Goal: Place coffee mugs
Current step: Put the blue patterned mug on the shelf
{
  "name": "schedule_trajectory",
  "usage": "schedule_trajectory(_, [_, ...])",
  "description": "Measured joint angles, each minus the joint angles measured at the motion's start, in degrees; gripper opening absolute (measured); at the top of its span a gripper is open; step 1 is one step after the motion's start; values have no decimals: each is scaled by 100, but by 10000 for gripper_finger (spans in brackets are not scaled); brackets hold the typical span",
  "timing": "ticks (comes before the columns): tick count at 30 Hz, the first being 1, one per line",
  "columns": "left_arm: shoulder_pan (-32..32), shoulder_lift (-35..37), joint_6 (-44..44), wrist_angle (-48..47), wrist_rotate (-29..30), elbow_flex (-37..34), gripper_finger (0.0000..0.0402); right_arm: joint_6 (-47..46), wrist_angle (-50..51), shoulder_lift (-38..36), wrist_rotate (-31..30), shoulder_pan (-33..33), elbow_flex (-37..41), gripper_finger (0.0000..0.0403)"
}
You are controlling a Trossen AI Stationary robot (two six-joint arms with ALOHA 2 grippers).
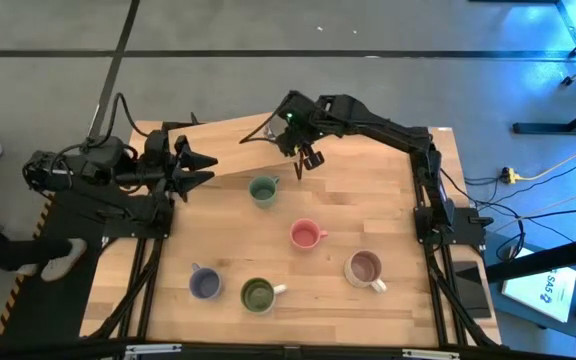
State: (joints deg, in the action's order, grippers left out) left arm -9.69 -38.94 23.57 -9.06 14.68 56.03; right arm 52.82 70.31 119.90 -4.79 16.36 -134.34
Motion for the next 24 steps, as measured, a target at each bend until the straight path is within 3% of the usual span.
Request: schedule_trajectory(24, [2, 7, -20, -94, 183, 0, 192, -35, 584, 220, 448, -26, -2, 1])
